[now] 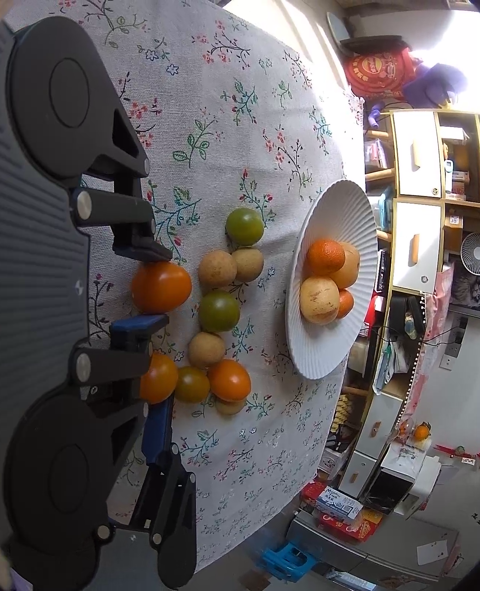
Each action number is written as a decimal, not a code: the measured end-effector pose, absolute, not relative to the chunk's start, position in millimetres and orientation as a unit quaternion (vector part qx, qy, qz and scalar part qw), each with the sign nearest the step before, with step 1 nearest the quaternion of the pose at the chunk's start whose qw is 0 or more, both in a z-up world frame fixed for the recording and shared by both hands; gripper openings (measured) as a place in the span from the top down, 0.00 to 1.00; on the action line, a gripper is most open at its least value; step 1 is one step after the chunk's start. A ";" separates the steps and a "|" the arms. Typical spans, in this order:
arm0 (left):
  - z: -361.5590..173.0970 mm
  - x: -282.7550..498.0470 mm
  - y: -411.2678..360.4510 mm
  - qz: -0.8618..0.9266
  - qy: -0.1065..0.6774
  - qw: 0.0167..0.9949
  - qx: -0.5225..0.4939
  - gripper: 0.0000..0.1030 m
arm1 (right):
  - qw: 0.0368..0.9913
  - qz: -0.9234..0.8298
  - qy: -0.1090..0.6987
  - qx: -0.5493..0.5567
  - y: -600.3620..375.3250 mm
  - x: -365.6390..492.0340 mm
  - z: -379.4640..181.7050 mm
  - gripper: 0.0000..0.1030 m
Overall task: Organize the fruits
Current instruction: 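Grasp an orange tomato with the left tool while the right tool grasps another orange fruit, then carry both orange tomatoes onto the white plate and open both tools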
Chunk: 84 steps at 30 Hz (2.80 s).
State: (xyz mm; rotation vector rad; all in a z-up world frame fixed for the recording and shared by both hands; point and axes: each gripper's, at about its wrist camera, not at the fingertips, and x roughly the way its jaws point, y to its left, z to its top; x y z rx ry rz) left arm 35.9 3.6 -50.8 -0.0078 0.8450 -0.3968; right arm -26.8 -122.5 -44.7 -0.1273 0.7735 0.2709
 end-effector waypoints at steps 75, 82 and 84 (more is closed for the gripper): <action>-30.7 118.2 -30.4 -0.176 0.359 0.916 -0.010 0.86 | 0.928 0.077 0.365 0.023 -200.2 114.4 -14.8 0.73; -31.6 120.8 -31.4 -0.178 0.357 0.917 -0.007 0.86 | 0.927 0.087 0.365 0.021 -198.0 117.2 -16.3 0.73; -31.7 120.6 -31.5 -0.178 0.357 0.917 -0.007 0.86 | 0.927 0.088 0.364 0.018 -197.5 117.6 -16.8 0.73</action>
